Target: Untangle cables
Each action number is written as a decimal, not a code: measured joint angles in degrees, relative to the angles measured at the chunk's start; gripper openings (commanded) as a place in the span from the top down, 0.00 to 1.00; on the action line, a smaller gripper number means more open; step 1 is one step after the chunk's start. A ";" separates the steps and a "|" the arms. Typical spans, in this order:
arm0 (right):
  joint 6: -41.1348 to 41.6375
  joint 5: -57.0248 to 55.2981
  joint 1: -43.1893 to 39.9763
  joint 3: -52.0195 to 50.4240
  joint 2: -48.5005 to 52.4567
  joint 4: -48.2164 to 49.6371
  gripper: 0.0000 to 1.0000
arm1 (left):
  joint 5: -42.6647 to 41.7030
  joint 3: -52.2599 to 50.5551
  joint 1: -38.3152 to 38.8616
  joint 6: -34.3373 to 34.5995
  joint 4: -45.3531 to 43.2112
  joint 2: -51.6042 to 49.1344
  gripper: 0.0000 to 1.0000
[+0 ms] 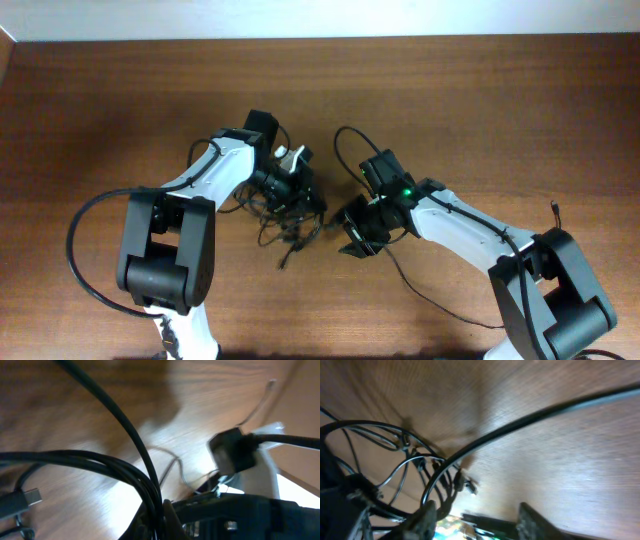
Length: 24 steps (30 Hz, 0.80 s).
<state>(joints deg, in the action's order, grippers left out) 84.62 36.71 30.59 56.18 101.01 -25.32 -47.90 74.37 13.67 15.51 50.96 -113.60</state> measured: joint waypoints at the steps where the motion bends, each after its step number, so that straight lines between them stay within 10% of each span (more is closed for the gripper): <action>1: 2.16 -0.94 0.00 0.00 0.00 1.62 0.40 | -1.68 0.04 0.00 -0.15 -1.79 0.00 1.00; 24: 7.06 -3.19 -6.08 -0.17 0.00 7.15 0.41 | -2.97 0.11 -3.91 4.76 -4.96 0.00 1.00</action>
<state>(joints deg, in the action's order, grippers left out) 91.68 33.52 24.51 56.01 101.01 -18.17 -50.87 74.48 9.76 20.27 46.00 -113.60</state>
